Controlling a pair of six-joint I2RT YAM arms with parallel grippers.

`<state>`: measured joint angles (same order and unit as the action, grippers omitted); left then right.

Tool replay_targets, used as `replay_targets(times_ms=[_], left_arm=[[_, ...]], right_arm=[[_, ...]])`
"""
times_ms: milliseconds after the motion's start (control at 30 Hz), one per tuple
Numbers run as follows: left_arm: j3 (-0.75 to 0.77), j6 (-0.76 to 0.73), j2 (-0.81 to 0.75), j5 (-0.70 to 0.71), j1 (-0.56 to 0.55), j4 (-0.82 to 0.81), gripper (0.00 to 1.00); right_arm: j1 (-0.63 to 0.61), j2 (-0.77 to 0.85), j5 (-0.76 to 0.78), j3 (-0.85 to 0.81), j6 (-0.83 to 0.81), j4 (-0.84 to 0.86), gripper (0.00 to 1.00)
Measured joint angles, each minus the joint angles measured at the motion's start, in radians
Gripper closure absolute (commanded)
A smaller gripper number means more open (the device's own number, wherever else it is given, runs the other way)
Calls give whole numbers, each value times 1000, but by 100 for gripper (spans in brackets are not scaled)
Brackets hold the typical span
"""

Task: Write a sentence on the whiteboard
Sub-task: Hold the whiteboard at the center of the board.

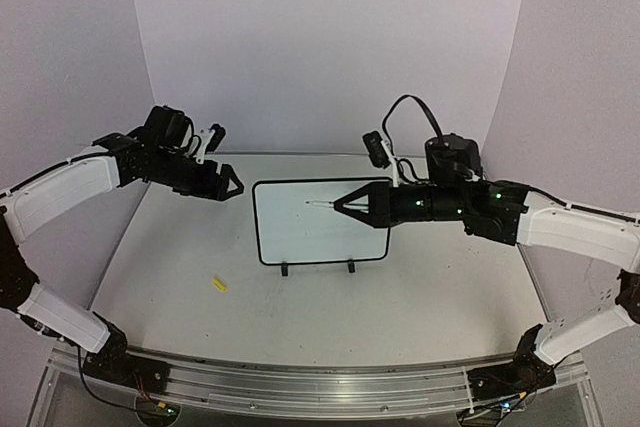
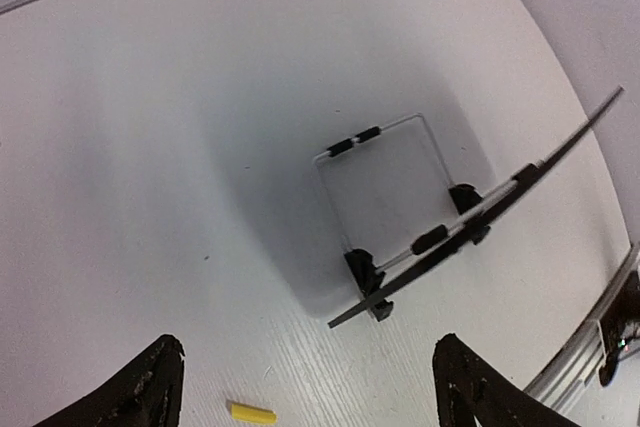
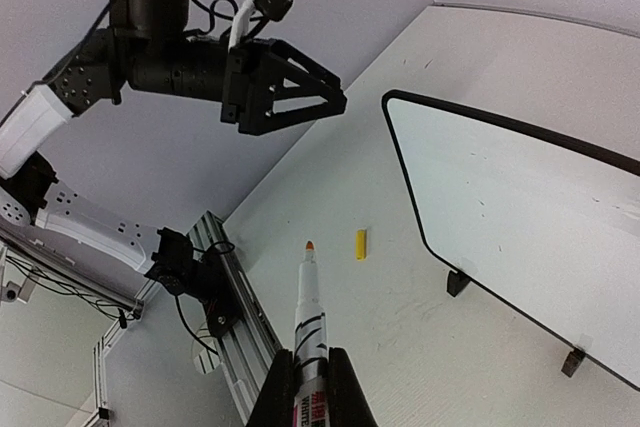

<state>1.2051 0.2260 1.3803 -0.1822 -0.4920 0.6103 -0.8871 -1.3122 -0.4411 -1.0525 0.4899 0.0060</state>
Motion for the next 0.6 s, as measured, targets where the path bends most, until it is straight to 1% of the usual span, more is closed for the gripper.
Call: replay_targets(times_ms=[167, 267, 433, 600], left_arm=[[6, -181, -8, -216, 0, -15, 17], [6, -277, -5, -302, 0, -21, 22], [6, -404, 30, -347, 0, -40, 39], [7, -490, 90, -350, 0, -44, 43]], right_arm=[[2, -79, -52, -3, -32, 18, 100], [13, -123, -90, -8, -45, 46, 100], [37, -176, -126, -15, -69, 89, 100], [44, -207, -124, -19, -101, 129, 100]])
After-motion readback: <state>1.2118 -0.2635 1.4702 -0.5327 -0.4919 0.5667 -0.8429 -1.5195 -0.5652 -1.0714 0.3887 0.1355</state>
